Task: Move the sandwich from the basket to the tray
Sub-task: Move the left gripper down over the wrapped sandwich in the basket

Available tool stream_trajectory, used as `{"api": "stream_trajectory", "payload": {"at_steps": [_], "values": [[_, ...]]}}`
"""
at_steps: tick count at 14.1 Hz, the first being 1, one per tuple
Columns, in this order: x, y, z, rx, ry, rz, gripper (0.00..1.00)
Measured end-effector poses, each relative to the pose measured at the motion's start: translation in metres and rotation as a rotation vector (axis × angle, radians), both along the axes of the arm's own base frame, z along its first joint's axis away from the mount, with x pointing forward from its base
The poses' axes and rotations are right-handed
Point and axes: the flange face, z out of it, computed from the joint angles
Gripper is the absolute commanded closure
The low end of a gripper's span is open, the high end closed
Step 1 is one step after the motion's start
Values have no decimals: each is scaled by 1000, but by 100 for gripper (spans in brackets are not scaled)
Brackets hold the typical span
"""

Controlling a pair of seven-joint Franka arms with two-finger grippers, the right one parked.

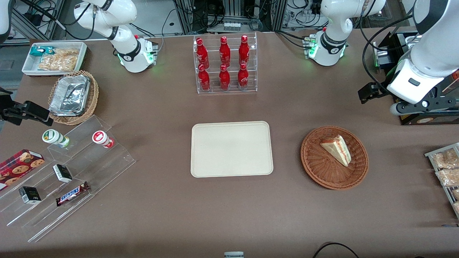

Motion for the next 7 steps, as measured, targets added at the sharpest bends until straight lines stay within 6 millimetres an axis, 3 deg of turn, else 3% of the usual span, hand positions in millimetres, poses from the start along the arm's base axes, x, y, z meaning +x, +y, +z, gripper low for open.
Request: {"api": "stream_trajectory", "payload": {"at_steps": [4,7], "values": [[5,1,-6,-3,4,1,0],[15,4,-28,-5,44,7,0]]}}
